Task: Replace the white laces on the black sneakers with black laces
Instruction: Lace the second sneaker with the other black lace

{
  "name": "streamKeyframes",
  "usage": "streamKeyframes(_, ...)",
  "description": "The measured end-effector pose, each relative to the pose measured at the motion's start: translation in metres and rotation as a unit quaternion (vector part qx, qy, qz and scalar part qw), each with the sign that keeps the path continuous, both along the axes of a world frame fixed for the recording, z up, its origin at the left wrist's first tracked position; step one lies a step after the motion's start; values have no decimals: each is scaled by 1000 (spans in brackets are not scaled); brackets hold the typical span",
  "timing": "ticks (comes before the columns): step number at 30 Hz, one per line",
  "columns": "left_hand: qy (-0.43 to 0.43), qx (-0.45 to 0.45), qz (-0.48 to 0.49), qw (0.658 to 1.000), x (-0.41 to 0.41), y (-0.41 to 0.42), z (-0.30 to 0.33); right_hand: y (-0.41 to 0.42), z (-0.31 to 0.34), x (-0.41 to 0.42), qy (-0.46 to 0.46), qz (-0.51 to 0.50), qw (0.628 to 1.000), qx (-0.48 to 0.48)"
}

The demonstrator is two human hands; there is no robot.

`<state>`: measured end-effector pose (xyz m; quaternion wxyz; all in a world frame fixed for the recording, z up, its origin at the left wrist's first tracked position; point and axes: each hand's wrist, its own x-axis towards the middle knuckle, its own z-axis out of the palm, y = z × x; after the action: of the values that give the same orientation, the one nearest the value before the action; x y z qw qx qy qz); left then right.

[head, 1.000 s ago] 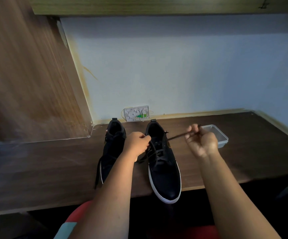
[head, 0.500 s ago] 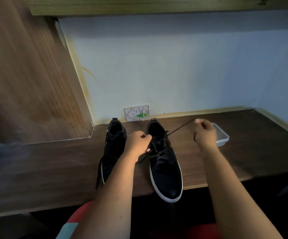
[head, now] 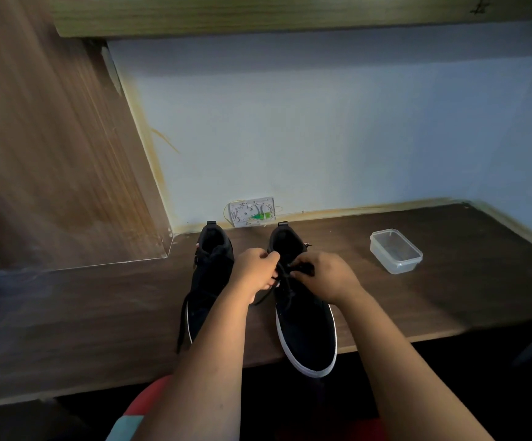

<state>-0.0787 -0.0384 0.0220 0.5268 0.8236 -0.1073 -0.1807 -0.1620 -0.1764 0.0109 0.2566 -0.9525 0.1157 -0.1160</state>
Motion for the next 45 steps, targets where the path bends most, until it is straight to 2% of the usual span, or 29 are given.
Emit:
streamKeyframes(2, -5, 2, -4, 1000, 0, 0, 0, -2, -2, 0, -5, -11, 1000, -15)
streamKeyframes(6, -36, 19, -12, 999, 1, 0, -1, -6, 3, 1, -118, -98, 982, 108)
streamKeyframes(8, -43, 26, -11, 999, 0, -1, -1, -4, 3, 3, -121, -124, 975, 141)
streamKeyframes(11, -40, 33, -7, 999, 0, -3, -4, -3, -3, 5, -146, -113, 968, 173)
streamKeyframes(13, -21, 36, -17, 999, -3, -3, -4, -8, -1, 4, -176, -103, 956, 211)
streamKeyframes(17, 55, 41, -32, 997, -11, -6, -5, -27, 5, 0, -205, -110, 910, 343)
streamKeyframes(20, 120, -3, -3, 993, -15, -8, -3, -33, 9, -11, -162, -146, 931, 293)
streamKeyframes(23, 153, -38, 26, 987, -17, -10, -3, -24, 14, -17, -111, -76, 943, 303)
streamKeyframes(24, 153, -43, 33, 987, -18, -11, -4, -20, 14, -18, -78, -37, 959, 269)
streamKeyframes(26, 147, -50, 42, 987, -19, -12, -6, -13, 13, -16, -12, 17, 990, 138)
streamKeyframes(28, 157, -69, 46, 984, -19, -13, -5, -8, 10, -12, 1, 27, 999, 46)
streamKeyframes(31, 225, -110, 49, 967, -18, -11, -5, -2, 7, -9, 3, 36, 999, -4)
streamKeyframes(35, 281, -137, 59, 948, -20, -9, -6, -1, 7, -9, -14, 19, 1000, -15)
streamKeyframes(39, 319, -165, 70, 931, -21, -6, -6, -4, 5, -10, -4, -5, 998, 60)
streamKeyframes(43, 287, -114, 69, 949, -20, -5, -7, -7, 2, -9, -46, -21, 986, 158)
streamKeyframes(45, 261, -107, 75, 956, -21, -7, -7, -5, -2, -3, -61, -22, 992, 110)
